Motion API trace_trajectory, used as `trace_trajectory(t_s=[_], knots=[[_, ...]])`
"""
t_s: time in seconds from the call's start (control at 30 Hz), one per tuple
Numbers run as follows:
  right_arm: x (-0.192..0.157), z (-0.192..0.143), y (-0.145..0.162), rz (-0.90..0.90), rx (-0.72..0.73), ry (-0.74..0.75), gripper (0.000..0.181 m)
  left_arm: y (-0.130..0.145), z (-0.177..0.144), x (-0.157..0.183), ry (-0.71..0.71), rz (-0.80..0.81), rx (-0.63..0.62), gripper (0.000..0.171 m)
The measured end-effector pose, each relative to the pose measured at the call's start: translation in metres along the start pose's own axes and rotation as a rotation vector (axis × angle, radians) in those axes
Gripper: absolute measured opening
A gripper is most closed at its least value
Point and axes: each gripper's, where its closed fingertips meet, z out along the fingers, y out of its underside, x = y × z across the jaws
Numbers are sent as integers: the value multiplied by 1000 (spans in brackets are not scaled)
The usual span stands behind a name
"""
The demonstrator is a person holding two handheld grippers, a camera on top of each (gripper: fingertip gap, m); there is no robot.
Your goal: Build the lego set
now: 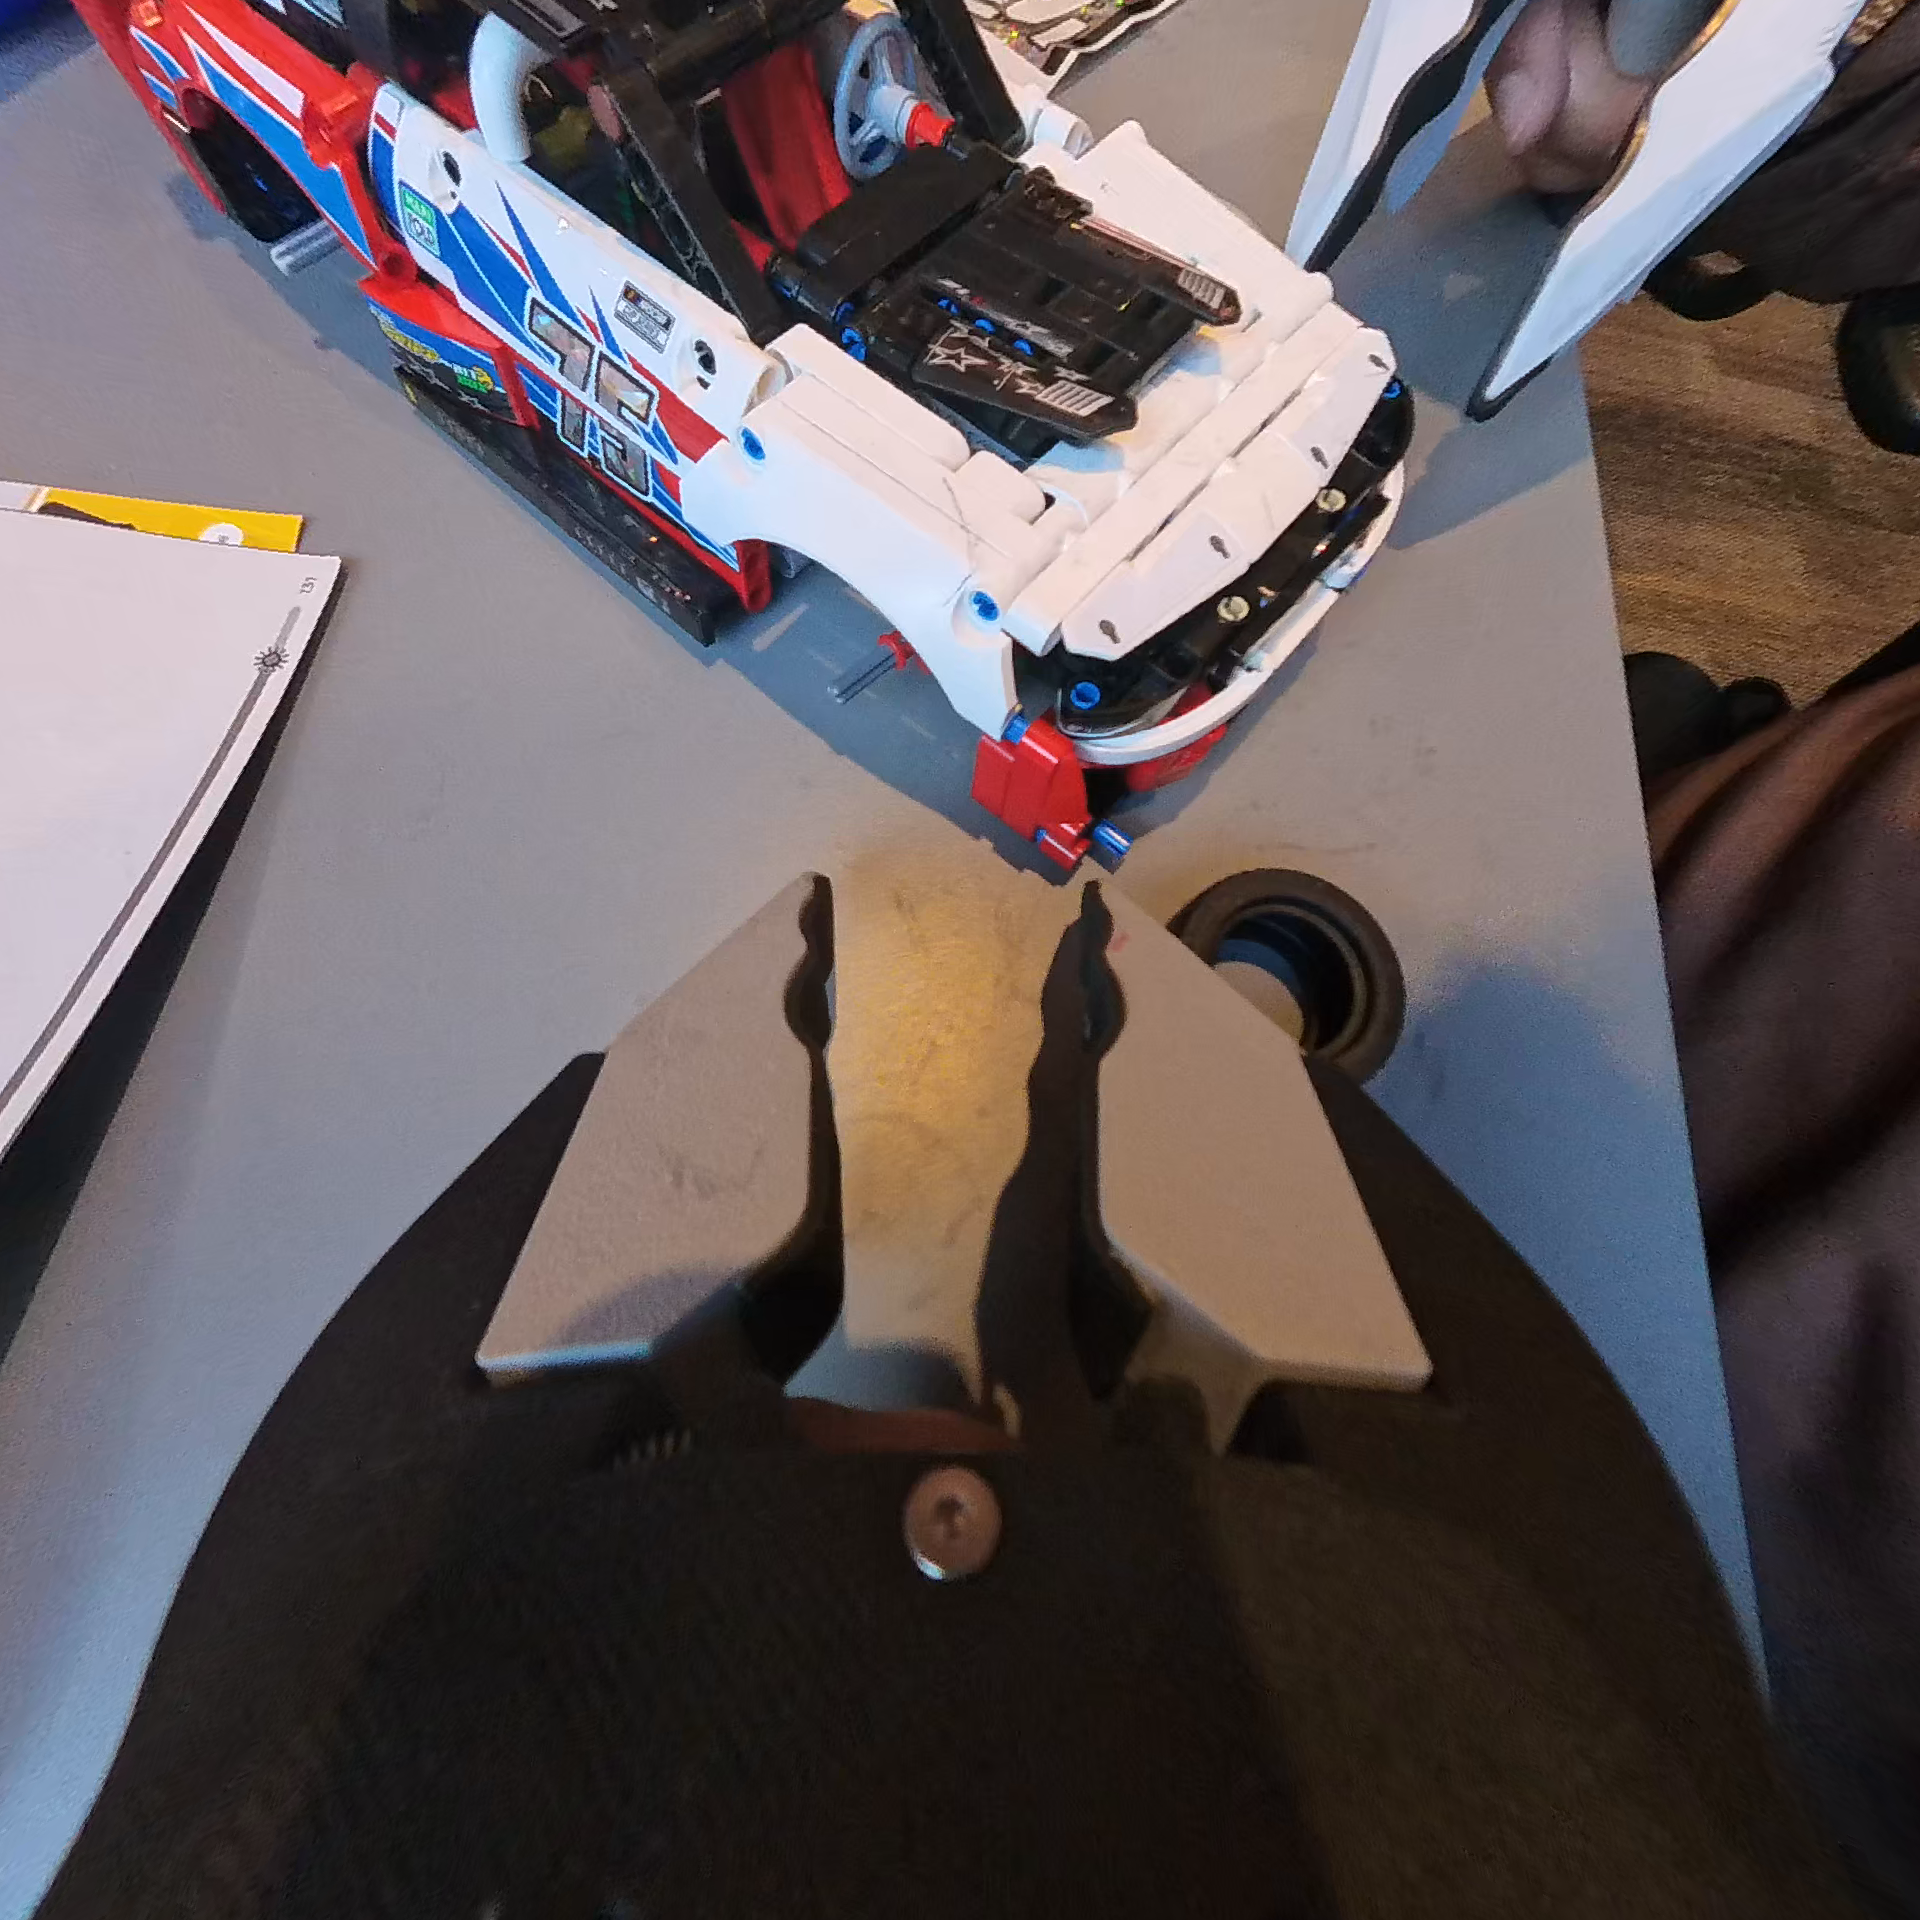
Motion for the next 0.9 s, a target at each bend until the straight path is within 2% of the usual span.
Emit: trace_trajectory(t_s=[0.4,0.9], knots=[[-2,1,1,78,-15,-94,44,0,2,3,-12,9,-9,44],[-2,4,3,119,-37,-132,45,1,4,3,-38,13,-14,41]])
